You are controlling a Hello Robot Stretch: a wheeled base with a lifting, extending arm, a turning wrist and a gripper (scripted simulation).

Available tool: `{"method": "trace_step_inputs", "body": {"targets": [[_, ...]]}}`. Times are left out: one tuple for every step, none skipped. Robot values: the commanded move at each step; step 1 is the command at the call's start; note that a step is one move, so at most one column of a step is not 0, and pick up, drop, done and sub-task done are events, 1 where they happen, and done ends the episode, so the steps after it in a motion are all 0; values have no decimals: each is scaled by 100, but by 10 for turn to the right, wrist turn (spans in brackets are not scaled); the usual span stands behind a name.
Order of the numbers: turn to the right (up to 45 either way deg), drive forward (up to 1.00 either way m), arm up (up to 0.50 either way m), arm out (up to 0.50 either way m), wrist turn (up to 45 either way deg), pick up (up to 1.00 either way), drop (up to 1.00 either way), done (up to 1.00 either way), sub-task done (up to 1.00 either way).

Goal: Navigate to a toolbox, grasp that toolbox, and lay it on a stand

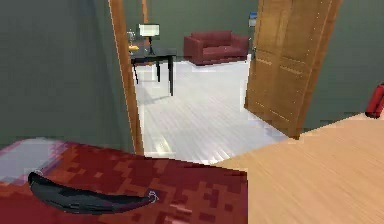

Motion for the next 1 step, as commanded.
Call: {"method": "trace_step_inputs", "body": {"targets": [[150,0,0,0,0,0,0,0,0]]}}
